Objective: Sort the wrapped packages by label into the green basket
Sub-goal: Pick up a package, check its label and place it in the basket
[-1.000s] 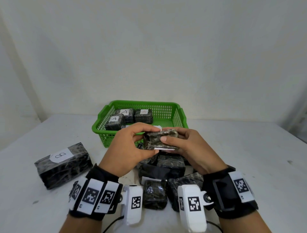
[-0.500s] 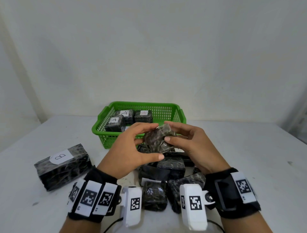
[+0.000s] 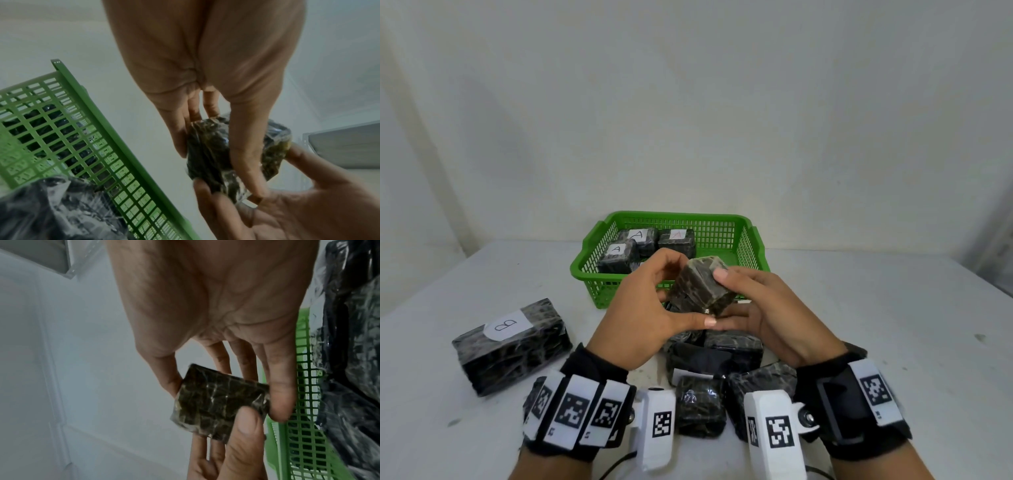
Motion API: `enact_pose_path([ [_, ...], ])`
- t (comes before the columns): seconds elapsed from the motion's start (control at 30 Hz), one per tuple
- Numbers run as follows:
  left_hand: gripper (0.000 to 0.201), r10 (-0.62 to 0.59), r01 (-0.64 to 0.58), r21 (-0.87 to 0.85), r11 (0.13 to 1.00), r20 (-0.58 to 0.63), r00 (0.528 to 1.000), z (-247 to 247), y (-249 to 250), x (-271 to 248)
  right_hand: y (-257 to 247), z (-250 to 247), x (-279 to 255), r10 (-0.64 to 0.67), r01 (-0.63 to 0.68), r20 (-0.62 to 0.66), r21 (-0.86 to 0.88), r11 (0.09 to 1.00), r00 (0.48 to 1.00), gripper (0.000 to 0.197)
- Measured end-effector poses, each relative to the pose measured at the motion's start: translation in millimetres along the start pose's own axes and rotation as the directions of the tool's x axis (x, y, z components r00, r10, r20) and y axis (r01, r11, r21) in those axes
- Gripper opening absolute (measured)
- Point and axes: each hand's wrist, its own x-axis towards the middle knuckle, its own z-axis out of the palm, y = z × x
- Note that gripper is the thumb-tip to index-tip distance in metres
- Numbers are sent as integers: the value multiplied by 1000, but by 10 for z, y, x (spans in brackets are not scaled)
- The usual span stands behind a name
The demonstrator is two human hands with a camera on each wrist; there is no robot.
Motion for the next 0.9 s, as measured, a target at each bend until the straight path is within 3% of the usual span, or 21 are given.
enact_pose_path([
  [0.17,73,25,-22,-30,999,100,995,-16,54,-22,-5,-93,18,-78,78,-40,-20,997,996,49],
  [0.23,72,38,-38,-2,999,67,997,-4,63,-20,3,-100,21,-75,75,-31,-10,997,997,58],
  [0.37,55,62,-59,47,997,-53,997,21,66,-13,20,3,22,-31,32,-26,39,999,999,42],
  [0.47,54,65,-63,42,997,-42,997,20,83,-18,58,55,36,-51,54,-78,36,998,996,45],
  [0.57,54,60,-59,40,997,-20,998,32,101,-30,70,66,48,-74,74,-127,-3,997,989,34],
  [0.73,53,64,-61,42,997,-56,996,8,86,-22,70,41,35,-59,59,-22,-13,998,998,51],
  [0.9,52,67,-65,36,997,-35,997,9,72,-23,116,43,69,-86,80,-86,-67,995,993,44],
])
